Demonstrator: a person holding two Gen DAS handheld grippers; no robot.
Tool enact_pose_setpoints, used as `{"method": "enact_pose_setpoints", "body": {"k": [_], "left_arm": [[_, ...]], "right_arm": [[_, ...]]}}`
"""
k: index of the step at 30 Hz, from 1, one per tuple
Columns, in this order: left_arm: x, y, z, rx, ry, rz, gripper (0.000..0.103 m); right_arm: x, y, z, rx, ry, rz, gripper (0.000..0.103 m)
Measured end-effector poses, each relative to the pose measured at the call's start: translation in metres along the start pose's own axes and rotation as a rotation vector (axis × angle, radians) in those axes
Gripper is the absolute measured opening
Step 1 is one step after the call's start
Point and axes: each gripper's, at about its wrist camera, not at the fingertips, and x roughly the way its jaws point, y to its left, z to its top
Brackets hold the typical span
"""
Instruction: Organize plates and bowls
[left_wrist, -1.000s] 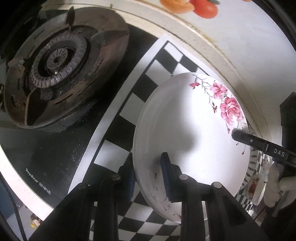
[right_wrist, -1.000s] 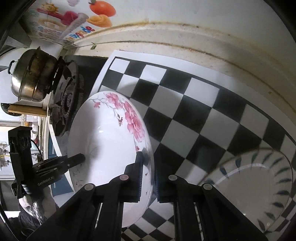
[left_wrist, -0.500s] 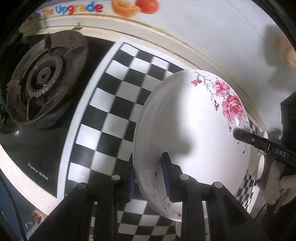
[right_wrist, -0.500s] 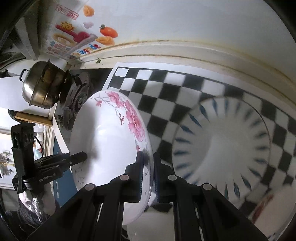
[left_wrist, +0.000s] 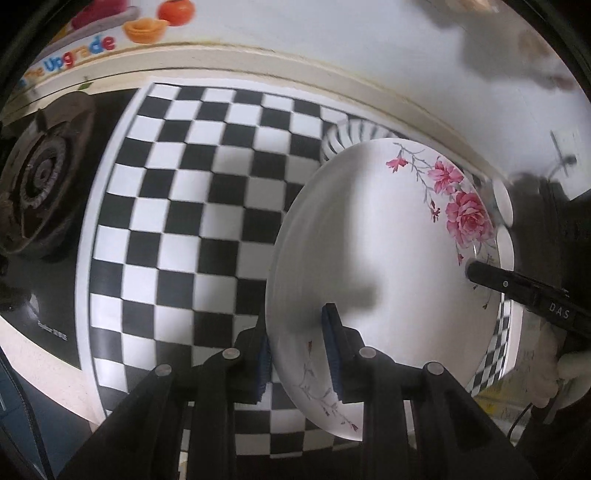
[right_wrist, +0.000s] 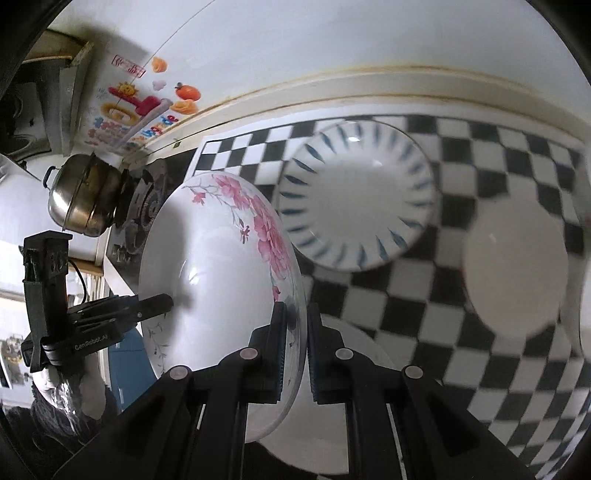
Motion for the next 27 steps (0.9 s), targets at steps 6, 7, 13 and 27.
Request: {"method": "enact_pose_setpoints", "body": {"k": [6,7,13,27], "left_arm": [[0.020,-0.018,-0.018,0.047,0.051,0.003,0.023],[0.024,-0.019,-0.020,0.052,0.059,0.006,0.023],[0.043,-0.030,-0.038,0.081,0.106,0.026,0.024],[0.082,-0.037,-0.056,0.120,0.177,0.080,0.026]], "right_arm": [[-0.009,-0.029,-0.046,0.054,-0.006,-0.012,0.012],[-0.008,-0.031,-0.052,0.060,-0.006,-0.013,0.012],[0.005,-0.048,-0.082,0.113,0.004,-0.013,0.012],[0.039,-0.077,-0.119,0.167,0.074,-0.018,0.012]]}}
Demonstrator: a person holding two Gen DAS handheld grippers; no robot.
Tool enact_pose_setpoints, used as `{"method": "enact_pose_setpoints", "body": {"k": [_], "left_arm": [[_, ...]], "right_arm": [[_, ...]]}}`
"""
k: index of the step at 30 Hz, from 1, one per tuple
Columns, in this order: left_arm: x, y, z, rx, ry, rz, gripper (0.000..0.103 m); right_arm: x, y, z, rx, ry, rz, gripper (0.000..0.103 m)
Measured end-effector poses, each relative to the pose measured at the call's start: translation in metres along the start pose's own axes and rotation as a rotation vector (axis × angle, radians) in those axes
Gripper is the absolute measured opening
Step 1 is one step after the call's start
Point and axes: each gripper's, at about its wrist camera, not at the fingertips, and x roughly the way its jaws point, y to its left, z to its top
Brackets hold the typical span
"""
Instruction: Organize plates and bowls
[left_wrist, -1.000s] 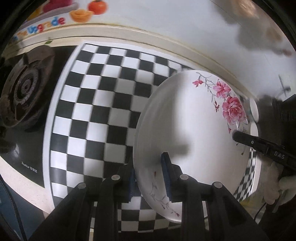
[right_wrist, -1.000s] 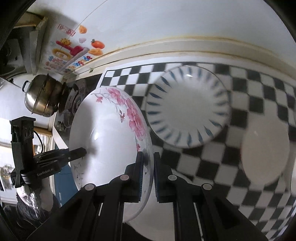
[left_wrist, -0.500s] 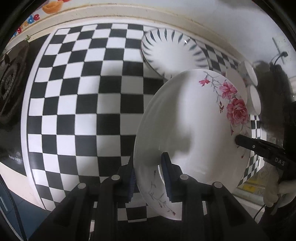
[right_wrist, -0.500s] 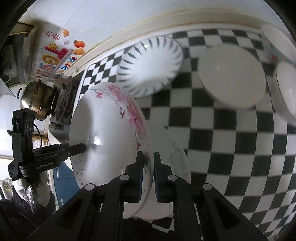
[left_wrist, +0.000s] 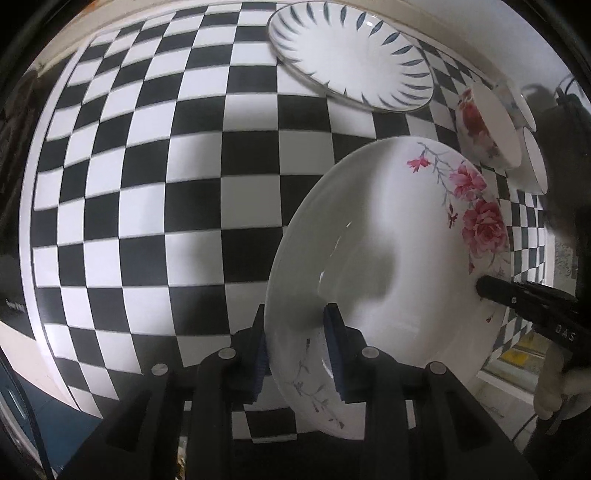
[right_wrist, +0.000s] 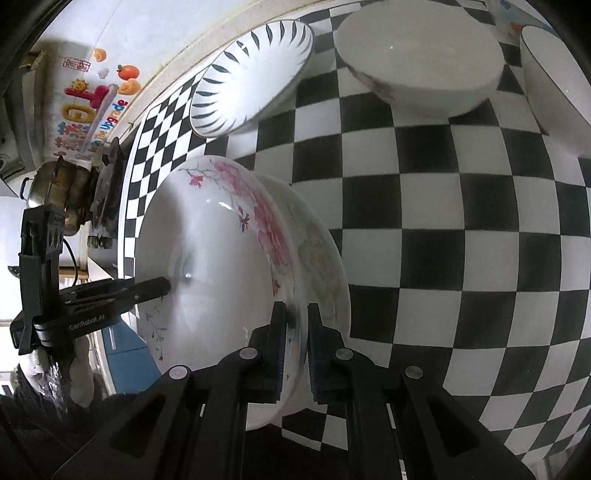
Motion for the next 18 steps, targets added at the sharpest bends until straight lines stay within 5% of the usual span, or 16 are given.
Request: {"method": "enact_pose_setpoints", "body": {"k": [18], "left_arm": [[0.022,-0.003,0.003,0.006,0.066,0.045,0.031]], "right_arm": [[0.003,-0.007,-0.002,0.007,0.025,-0.011,0.011]]}}
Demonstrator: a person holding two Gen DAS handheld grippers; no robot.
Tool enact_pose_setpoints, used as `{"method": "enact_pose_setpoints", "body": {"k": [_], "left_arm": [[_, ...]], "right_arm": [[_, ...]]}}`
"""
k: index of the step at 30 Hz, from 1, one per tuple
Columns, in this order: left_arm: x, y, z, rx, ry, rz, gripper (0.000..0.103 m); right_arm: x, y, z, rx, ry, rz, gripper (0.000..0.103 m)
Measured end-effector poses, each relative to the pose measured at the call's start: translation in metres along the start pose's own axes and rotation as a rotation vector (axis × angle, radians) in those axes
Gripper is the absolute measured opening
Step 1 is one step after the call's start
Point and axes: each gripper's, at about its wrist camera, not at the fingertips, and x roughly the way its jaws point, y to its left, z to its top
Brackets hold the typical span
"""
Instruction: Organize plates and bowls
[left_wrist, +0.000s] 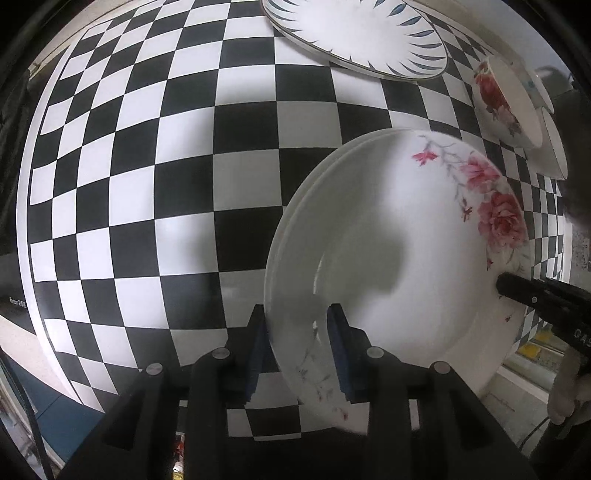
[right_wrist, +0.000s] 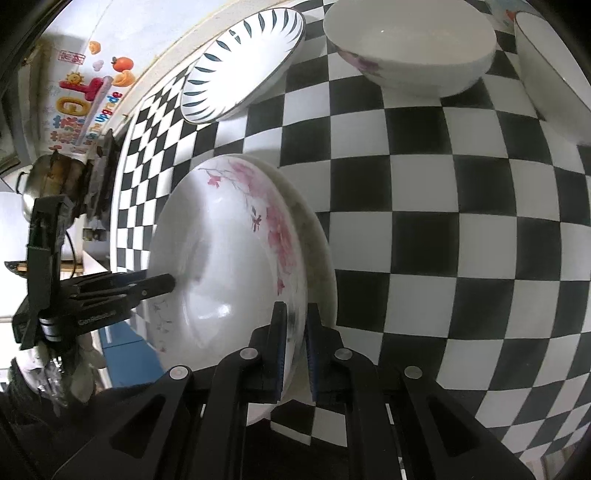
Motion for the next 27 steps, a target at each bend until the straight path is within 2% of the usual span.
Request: {"method": "enact_pose_setpoints", "body": {"k": [7,13,16,17,18,27], "left_arm": [[-0.002,0.000,0.007,-0.024,-0.010,-0.021,0.033],[-0.030,0.007,0.009,-0.054,-0.094,-0.006,0.033],[-0.050,0.007,0.008,-0.055,-0.142,0.011,0.033],[-0.057,0.005,0.007,-0.052,-0.159,0.018,0.033],[-0.062,0.004,0.005,-0.050,-0.175,0.020,0.033],[-0.103,0.001,0.002,-0.045,-0.274,0.019,0.033]], "right_arm": [[0.004,0.005,0.004,0.006,0.022,-0.065,0.014],[0.002,0.015,0.004,-0.005,0.049,-0.134,0.016],[-0.003,0.019,0.004,-0.002,0.051,-0.157,0.022],[-0.004,0.021,0.003,-0.001,0.050,-0.171,0.029],[-0.006,0.023,0.003,0.002,0.048,-0.184,0.031],[-0.035,0.042,0.012,0.006,0.004,-0.187,0.032]]}}
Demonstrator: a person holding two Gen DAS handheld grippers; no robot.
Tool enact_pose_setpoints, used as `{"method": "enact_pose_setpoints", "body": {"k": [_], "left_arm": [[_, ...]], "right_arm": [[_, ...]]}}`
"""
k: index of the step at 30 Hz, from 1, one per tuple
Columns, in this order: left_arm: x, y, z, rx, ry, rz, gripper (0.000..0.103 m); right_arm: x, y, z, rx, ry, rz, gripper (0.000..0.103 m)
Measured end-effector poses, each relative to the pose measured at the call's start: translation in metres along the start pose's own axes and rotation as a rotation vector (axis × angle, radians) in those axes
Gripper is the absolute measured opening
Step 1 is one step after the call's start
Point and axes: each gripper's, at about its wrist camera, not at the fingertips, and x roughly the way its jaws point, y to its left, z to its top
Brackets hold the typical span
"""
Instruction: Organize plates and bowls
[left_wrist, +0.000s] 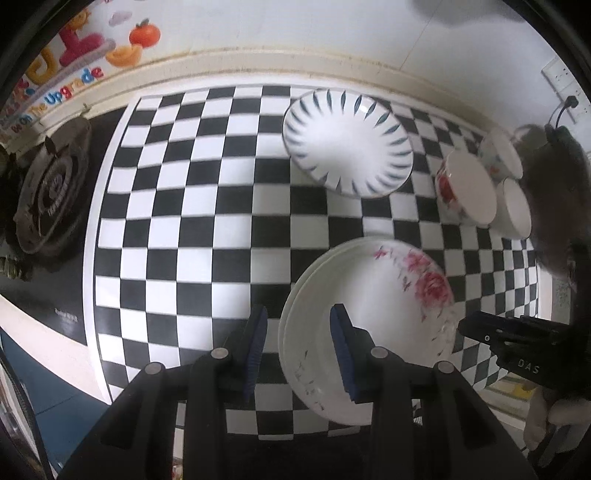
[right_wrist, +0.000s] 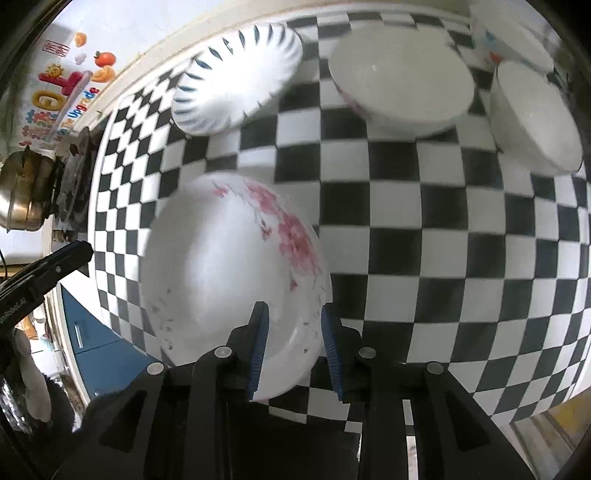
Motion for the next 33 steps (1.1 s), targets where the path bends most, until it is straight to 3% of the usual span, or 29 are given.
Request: {"method": "enact_pose_setpoints", "body": {"k": [6,14,20,25,33], "left_arm": [[-0.001,-0.003,0.035,-0.009,-0.025,-0.013,0.033],[0.037,0.016,0.118,-0.076,0.038,-0.050,0.033],[0.089,0.034,0.164,-0.124,0.135,-0.084,0.033],[0.126,0.036,0.186,-0.111,0.210,-0.099,0.033],[0.158,0.030,0.195,-0.072,0.263,-0.099,0.033]], "right_arm": [[-0.037,0.015,0.036,-0.023,-0.078,0.001,0.035],[-0.050,0.010,0.140,0.014,-0.134,-0.023,0.036],[-0.011,-0.004,0.219,0.067,-0.056,-0.006,0.036],[0.022,-0.010,0.260,0.079,0.009,0.000,0.036],[0.061,-0.020,0.275,0.104,0.105,0.029,0.036]]}}
